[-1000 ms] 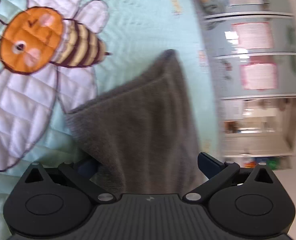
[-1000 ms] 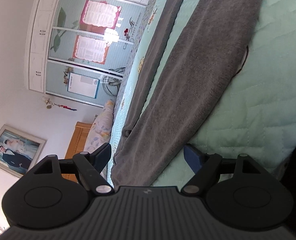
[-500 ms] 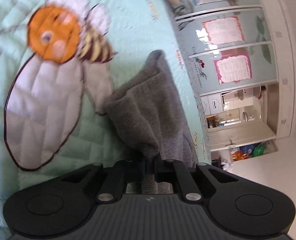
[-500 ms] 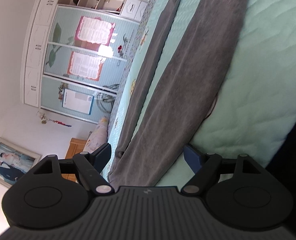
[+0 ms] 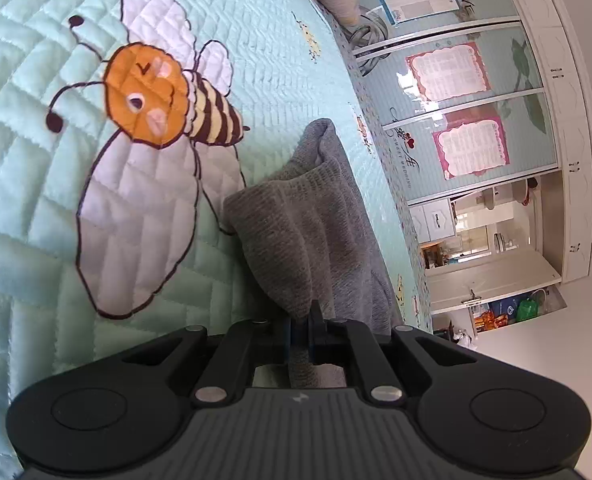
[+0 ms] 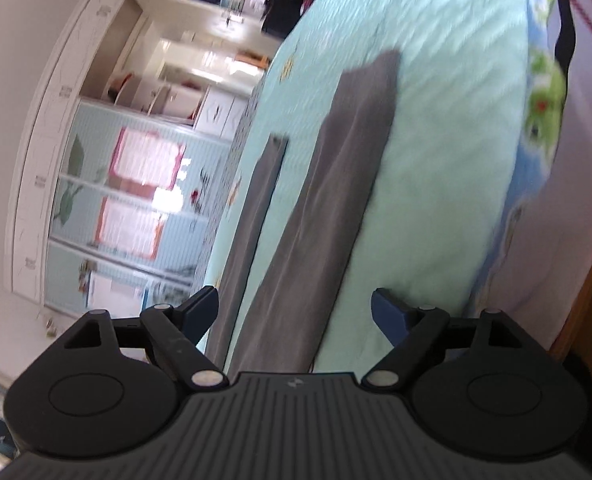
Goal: Fold clothes
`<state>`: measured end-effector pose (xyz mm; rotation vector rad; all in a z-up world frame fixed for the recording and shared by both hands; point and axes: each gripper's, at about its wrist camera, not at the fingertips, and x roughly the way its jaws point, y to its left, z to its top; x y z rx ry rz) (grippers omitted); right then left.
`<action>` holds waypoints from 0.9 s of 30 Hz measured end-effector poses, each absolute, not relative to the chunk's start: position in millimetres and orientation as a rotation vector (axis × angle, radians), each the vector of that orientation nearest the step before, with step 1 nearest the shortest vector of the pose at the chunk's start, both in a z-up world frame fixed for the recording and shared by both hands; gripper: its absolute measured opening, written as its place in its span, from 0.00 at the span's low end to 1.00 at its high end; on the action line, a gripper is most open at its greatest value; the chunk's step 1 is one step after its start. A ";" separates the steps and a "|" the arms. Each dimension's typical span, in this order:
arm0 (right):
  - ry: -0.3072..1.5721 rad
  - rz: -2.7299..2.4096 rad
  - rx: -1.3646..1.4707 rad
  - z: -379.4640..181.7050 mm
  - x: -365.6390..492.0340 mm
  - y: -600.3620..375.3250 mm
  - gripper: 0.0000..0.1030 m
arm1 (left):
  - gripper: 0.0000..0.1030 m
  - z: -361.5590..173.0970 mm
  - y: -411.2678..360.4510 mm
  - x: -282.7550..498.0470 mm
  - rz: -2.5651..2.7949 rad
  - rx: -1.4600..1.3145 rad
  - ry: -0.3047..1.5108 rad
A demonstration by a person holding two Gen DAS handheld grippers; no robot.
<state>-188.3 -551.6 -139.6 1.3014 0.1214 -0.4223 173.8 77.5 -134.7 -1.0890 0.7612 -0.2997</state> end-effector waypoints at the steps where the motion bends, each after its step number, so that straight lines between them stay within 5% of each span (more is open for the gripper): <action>1: 0.117 -0.432 1.305 -141.9 -184.9 -556.7 0.82 | 0.07 -133.6 77.0 173.8 -0.299 -1.087 0.760; 8: 0.048 -0.455 1.356 -152.2 -161.3 -580.9 1.00 | 0.07 -130.4 77.0 169.8 -0.304 -1.077 0.746; 13: 0.067 -0.471 1.290 -142.8 -143.2 -585.0 1.00 | 0.07 -128.1 76.2 169.1 -0.305 -1.071 0.742; 15: 0.074 -0.463 1.262 -143.6 -140.5 -589.5 0.93 | 0.07 -130.3 77.6 168.2 -0.303 -1.075 0.746; 18: 0.134 -0.500 1.243 -148.7 -130.6 -602.9 0.51 | 0.07 -131.7 78.3 167.3 -0.301 -1.081 0.747; 19: 0.152 -0.514 1.269 -153.6 -129.7 -606.1 0.27 | 0.07 -131.1 78.6 166.7 -0.302 -1.081 0.744; 20: 0.152 -0.508 1.291 -156.3 -130.7 -606.1 0.14 | 0.07 -130.6 78.8 166.2 -0.303 -1.080 0.742; 27: 0.128 -0.486 1.301 -149.2 -137.4 -598.5 0.09 | 0.06 -125.5 79.1 162.5 -0.308 -1.061 0.717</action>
